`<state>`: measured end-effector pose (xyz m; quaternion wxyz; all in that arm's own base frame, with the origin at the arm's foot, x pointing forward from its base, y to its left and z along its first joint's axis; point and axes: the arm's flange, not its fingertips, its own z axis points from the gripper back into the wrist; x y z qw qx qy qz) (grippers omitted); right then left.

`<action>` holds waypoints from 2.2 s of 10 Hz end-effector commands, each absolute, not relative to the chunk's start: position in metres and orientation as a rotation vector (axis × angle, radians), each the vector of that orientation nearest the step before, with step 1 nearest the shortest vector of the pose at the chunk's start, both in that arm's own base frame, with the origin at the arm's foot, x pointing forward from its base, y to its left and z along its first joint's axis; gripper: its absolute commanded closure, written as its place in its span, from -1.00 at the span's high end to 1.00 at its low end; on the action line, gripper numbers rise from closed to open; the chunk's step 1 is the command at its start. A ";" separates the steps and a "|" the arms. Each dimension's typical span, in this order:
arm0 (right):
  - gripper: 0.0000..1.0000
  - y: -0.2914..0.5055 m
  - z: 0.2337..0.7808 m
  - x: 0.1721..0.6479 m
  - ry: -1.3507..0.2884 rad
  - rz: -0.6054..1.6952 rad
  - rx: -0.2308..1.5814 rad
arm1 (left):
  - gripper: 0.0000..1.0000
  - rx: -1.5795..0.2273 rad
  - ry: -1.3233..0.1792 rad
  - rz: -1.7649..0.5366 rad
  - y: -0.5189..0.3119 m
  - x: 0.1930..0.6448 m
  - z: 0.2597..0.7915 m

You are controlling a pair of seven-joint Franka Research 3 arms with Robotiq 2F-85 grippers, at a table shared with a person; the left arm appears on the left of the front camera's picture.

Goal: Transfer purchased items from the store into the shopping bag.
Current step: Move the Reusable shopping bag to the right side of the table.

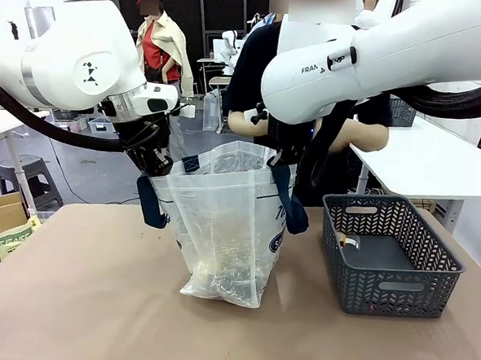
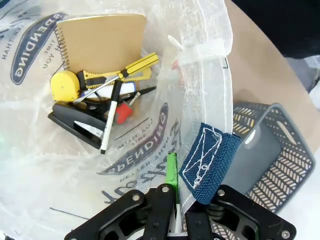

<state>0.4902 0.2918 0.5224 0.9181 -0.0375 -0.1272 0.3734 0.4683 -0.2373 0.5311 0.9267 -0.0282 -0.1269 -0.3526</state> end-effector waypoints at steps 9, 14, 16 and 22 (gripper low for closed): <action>-1.00 0.292 0.522 0.490 -0.262 0.768 -0.078 | -1.00 -0.050 -0.262 -0.727 -0.237 0.468 0.532; -1.00 0.292 0.522 0.490 -0.262 0.768 -0.078 | -1.00 -0.050 -0.262 -0.727 -0.237 0.468 0.532; -1.00 0.292 0.522 0.490 -0.262 0.768 -0.078 | -1.00 -0.050 -0.262 -0.727 -0.237 0.468 0.532; -1.00 0.292 0.522 0.490 -0.262 0.768 -0.078 | -1.00 -0.050 -0.262 -0.727 -0.237 0.468 0.532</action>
